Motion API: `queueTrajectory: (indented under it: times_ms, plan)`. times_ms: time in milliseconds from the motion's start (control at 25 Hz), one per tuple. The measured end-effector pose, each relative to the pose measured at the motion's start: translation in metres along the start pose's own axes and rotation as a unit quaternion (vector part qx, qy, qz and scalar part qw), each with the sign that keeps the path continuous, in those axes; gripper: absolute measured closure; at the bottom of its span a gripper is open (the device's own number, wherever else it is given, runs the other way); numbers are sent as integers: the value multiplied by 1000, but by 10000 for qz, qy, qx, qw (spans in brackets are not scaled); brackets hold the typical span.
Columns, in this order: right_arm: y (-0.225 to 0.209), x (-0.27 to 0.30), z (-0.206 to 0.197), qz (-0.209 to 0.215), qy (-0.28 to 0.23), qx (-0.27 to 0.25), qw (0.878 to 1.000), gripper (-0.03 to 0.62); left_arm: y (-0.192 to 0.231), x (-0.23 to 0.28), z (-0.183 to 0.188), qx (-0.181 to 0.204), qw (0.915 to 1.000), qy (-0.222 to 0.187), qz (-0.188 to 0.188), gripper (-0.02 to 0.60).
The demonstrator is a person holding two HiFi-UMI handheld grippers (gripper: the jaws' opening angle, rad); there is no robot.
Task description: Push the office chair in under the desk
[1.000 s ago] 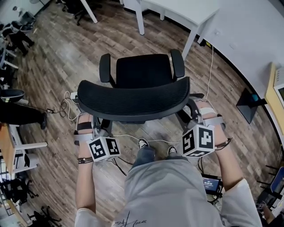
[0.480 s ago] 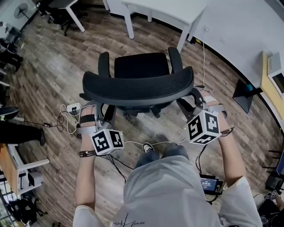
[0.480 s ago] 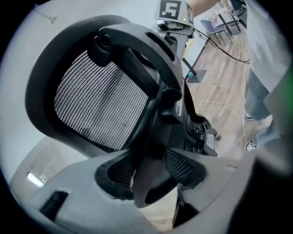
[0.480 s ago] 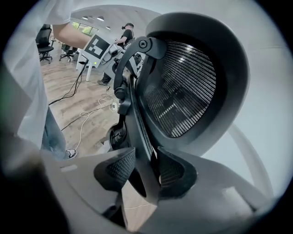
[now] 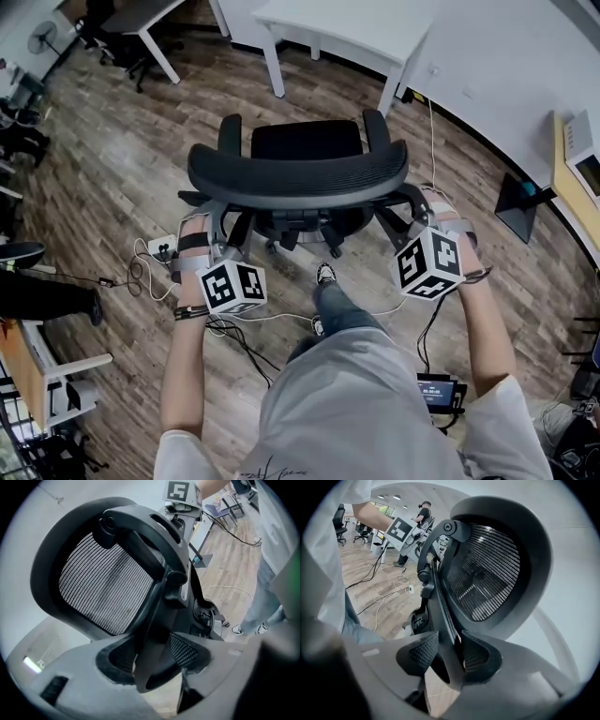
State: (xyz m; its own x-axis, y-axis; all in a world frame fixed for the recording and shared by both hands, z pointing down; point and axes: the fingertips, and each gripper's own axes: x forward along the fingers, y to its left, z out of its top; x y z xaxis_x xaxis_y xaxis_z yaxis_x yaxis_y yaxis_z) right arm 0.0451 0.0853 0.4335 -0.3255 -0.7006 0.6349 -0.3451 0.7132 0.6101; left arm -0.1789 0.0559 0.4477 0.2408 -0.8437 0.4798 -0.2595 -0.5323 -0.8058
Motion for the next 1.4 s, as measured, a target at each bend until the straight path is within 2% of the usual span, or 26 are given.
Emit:
queueTrajectory:
  times_ms: [760, 1400]
  plan:
    - [-81, 81, 6, -385, -102, 306, 9987, 428, 67, 104, -10, 28, 9996, -263, -52, 370]
    - [-160, 164, 10, -483, 63, 458, 9978, 425, 130, 208, -21, 75, 9993, -372, -74, 368]
